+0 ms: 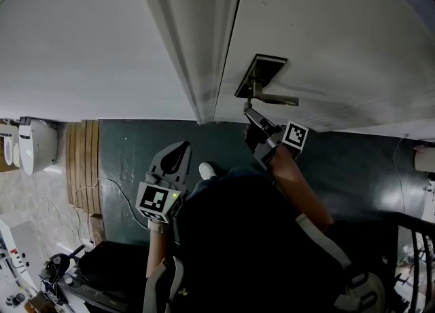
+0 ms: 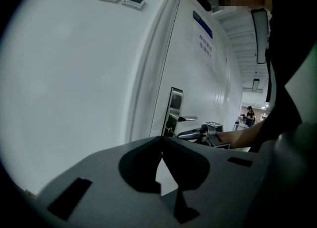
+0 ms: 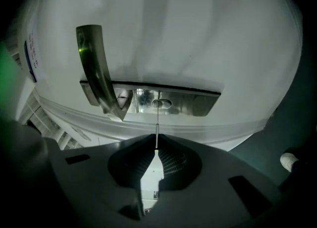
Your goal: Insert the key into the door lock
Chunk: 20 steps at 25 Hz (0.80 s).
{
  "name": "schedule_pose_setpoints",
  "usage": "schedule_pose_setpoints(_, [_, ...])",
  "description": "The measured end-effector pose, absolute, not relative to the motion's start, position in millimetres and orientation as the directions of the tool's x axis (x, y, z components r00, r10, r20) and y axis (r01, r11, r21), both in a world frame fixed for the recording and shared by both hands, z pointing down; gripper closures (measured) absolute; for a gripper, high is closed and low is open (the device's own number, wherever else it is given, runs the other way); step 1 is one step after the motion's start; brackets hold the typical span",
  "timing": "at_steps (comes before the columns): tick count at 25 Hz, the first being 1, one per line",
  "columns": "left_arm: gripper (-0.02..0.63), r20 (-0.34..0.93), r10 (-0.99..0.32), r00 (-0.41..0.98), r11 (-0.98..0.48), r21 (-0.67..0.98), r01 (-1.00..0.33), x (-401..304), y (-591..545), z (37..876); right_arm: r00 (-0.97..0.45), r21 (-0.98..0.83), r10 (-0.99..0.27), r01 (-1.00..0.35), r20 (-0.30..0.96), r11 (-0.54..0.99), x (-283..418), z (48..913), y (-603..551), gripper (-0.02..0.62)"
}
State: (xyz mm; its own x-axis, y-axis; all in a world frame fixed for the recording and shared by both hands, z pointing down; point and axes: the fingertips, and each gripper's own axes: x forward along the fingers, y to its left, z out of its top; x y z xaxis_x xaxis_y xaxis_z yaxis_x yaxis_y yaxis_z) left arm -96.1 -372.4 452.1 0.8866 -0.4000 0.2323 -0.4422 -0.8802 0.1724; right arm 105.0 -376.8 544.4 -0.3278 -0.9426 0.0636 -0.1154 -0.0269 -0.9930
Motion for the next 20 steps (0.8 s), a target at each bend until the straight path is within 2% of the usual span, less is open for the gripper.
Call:
schedule_pose_setpoints(13, [0.597, 0.231, -0.394, 0.890, -0.883, 0.174, -0.436, -92.7, -374.3, 452.6, -0.294, -0.993, -0.952, -0.108, 0.085, -0.056, 112.9, 543.7, -376.8, 0.563])
schedule_pose_setpoints(20, [0.597, 0.234, -0.391, 0.890, -0.884, 0.173, -0.434, -91.2, -377.1, 453.7, -0.222, -0.992, -0.970, -0.103, 0.099, -0.078, 123.7, 542.2, -378.1, 0.563])
